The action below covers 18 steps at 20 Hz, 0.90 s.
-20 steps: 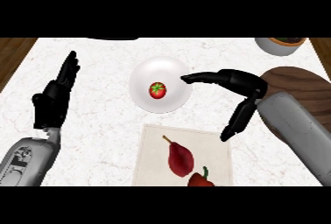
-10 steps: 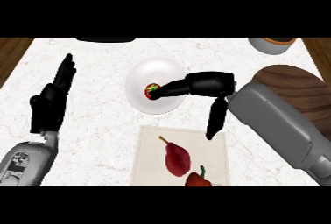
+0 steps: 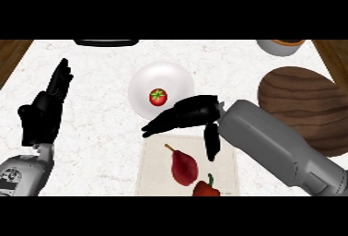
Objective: Pick the pear from the placemat and place it in the bowl
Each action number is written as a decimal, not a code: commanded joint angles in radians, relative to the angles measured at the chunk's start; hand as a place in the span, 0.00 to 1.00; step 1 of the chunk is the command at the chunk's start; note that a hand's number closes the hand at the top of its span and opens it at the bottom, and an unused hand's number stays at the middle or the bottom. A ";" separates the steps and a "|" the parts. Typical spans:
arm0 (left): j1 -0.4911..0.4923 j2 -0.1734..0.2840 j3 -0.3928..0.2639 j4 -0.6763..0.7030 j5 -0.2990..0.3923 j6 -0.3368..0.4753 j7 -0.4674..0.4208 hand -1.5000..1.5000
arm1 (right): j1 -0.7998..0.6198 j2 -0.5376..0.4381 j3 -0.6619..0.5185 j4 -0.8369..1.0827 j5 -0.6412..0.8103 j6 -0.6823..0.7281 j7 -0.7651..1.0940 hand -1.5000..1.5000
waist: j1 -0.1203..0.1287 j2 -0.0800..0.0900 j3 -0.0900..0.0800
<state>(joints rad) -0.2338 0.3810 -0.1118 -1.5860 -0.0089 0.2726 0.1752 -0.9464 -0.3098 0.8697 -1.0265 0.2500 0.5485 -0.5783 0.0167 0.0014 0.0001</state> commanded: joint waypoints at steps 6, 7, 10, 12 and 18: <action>-0.011 -0.002 0.052 0.036 0.005 -0.042 -0.015 0.50 | 0.035 0.103 0.088 0.070 0.202 0.003 0.051 0.00 | -0.010 0.001 0.000; 0.027 0.006 0.049 -0.047 0.003 -0.048 0.028 0.50 | 0.056 0.063 0.073 0.072 0.226 0.003 0.005 0.00 | -0.007 -0.001 0.000; 0.003 -0.072 -0.011 -0.011 -0.079 0.008 0.015 0.50 | 0.063 0.143 0.051 0.130 0.282 -0.031 0.004 0.00 | -0.008 0.001 0.000; 0.067 -0.056 0.016 -0.058 -0.072 -0.010 0.007 0.50 | 0.111 0.111 0.038 0.100 0.322 -0.033 -0.010 0.00 | -0.009 -0.001 0.000; 0.017 -0.059 0.070 0.007 -0.063 -0.053 -0.012 0.50 | 0.107 0.226 -0.015 0.126 0.372 0.031 0.034 0.00 | -0.012 -0.001 0.000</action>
<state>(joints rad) -0.2024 0.3273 -0.0621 -1.5932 -0.0585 0.2278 0.1615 -0.8552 -0.1436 0.8833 -0.9014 0.5855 0.5328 -0.5531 0.0070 0.0008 0.0000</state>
